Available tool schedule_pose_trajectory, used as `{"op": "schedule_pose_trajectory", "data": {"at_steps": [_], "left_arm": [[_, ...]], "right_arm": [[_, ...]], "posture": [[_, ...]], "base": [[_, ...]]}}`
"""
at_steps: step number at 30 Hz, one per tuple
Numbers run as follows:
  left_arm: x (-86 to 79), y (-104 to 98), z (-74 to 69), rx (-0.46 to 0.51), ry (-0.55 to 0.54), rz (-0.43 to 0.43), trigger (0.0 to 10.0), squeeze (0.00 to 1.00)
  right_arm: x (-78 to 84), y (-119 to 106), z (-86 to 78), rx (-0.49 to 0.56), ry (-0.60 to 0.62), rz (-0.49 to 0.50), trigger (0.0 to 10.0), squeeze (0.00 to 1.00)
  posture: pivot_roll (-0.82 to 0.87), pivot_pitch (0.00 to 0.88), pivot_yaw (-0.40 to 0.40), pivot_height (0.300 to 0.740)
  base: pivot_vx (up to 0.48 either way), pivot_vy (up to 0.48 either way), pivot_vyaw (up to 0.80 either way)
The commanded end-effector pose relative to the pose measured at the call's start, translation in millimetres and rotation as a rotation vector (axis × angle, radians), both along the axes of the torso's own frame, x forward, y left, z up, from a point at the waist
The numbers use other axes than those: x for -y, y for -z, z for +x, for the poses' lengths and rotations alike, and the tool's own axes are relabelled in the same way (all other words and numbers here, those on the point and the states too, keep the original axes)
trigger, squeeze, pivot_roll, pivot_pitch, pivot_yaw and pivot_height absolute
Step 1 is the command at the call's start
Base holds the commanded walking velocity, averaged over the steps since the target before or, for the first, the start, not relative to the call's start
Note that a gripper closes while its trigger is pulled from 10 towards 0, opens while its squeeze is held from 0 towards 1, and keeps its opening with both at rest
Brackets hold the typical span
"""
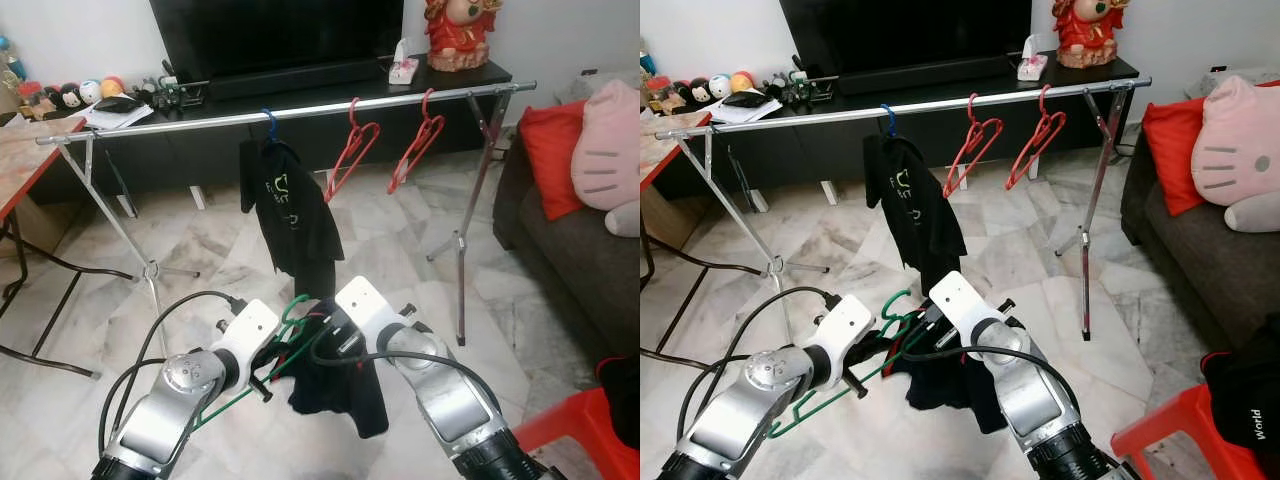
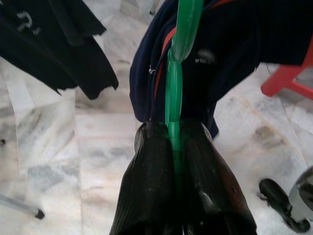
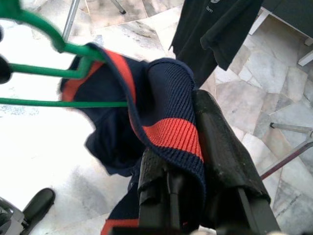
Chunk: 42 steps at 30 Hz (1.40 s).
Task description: Hang hanger
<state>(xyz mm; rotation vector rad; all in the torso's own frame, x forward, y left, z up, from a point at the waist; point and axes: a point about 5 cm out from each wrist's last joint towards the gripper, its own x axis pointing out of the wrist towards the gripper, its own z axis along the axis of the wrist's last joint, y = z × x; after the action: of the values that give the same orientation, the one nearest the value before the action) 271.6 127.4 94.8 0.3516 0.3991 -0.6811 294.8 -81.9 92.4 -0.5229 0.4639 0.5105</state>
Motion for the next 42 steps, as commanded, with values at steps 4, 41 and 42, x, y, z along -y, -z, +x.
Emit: {"op": "schedule_pose_trajectory", "data": {"at_steps": [4, 41, 42], "left_arm": [[-5.6, -17, 14.4, 0.099, -0.068, -0.025, 10.0, 0.0], [41.5, -3, -19.1, -0.096, 0.287, -0.141, 10.0, 0.0], [41.5, -3, -19.1, -0.097, 0.287, -0.141, 10.0, 0.0]], "right_arm": [[-11.7, -5, -5.1, 0.006, -0.028, 0.033, 10.0, 0.0], [-42.3, -29, -8.2, 0.0, -0.082, 0.229, 10.0, 0.0], [-42.3, -29, -8.2, -0.001, -0.082, 0.229, 10.0, 0.0]], "posture": [[-0.09, 0.0, 0.12, 0.74], [-0.09, 0.0, 0.134, 0.74], [-0.09, 0.0, 0.134, 0.74]], "base": [[0.0, 0.0, 0.0], [0.0, 0.0, 0.0], [0.0, 0.0, 0.0]]}}
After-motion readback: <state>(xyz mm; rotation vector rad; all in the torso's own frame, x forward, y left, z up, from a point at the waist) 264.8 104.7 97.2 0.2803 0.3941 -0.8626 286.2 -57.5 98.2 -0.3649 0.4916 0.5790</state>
